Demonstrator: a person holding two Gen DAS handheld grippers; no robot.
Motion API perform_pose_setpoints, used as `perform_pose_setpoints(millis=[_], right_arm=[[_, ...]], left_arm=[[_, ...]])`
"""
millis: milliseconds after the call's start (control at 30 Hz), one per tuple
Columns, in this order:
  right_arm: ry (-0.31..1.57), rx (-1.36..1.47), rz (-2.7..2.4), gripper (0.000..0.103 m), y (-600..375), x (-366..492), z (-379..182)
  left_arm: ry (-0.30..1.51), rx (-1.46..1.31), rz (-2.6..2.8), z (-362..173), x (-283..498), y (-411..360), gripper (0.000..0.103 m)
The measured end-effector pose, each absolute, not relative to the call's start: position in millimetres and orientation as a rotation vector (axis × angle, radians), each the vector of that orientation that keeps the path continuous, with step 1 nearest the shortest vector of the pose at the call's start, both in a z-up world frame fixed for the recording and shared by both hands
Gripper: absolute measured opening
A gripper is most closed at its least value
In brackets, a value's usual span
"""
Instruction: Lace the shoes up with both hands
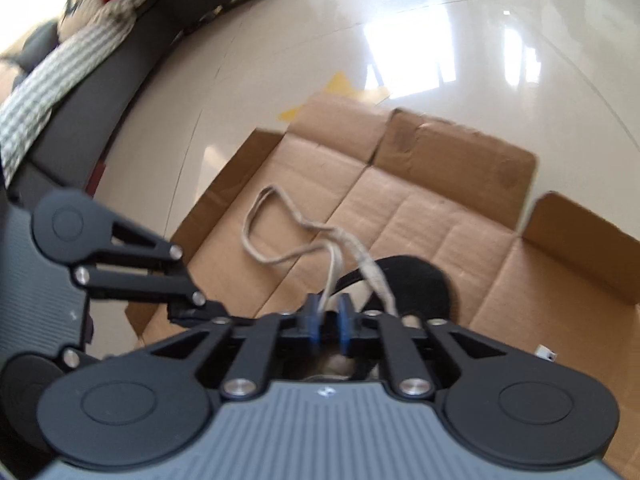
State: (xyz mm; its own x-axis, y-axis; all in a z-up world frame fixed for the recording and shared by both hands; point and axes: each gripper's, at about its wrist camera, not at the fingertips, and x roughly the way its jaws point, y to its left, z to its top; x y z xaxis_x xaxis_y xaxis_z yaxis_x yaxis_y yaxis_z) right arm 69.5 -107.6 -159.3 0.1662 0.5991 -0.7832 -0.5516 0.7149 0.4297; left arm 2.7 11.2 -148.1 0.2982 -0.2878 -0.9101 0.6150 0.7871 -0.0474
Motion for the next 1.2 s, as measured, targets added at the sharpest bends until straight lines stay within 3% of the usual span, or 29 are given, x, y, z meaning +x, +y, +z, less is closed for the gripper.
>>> perform_pose_setpoints(millis=[333, 633, 733, 1200], right_arm=[[1.114, -0.227, 0.938, 0.013, -83, 29, -165], [1.052, -0.253, 0.918, 0.012, -73, 26, -179], [1.038, -0.239, 0.909, 0.003, -73, 28, -182], [1.064, -0.334, 0.972, 0.0, -83, 14, -157]], left_arm=[[1.147, 0.219, -0.584, -143, 1, 21, 0.005], [1.235, 0.065, -0.592, -148, 18, 37, 0.006], [1.239, 0.059, -0.597, -150, 18, 39, 0.006], [1.215, 0.025, -0.555, -151, 14, 42, 0.007]])
